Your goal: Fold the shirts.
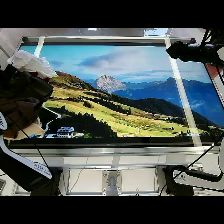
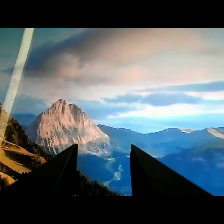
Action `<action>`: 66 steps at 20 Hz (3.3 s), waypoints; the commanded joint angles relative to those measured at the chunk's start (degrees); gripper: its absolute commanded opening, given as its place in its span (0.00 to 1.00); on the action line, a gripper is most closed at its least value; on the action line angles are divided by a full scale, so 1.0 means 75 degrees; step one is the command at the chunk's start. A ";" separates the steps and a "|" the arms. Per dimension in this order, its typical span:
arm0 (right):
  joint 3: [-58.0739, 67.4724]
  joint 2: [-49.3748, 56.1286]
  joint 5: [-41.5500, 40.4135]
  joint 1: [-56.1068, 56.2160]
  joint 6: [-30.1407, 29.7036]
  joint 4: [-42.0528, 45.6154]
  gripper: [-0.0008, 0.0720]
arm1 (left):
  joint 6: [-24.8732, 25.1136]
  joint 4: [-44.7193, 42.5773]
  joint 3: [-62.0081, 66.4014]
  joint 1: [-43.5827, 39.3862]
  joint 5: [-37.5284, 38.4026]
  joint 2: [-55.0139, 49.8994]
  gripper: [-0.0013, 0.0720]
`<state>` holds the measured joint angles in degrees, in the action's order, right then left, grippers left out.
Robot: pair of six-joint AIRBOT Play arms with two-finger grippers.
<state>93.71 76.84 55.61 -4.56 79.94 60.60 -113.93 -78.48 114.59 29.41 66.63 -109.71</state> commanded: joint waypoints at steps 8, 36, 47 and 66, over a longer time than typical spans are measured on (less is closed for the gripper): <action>-0.0003 -0.0003 0.0140 0.0012 0.0026 -0.1040 0.55 | 0.1606 0.2314 0.0029 0.0289 0.0122 -0.0682 0.03; -0.1247 -0.1207 0.3075 -0.0006 -0.0699 0.2090 0.67 | 0.3069 -0.1276 0.0283 -0.8291 -0.1632 0.1466 1.00; -0.5164 0.0306 0.0842 0.0300 -0.1547 -0.2343 0.79 | 0.2002 0.0207 -0.0597 -0.5295 0.0525 0.0624 1.00; -0.5164 0.0938 -0.0274 0.1338 -0.1644 -0.2390 0.75 | 0.3605 -0.0166 -0.0595 -0.5205 -0.0653 -0.1183 0.98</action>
<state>54.98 83.83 53.69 5.41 67.61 42.68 -90.94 -80.16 110.13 -9.67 60.47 -117.10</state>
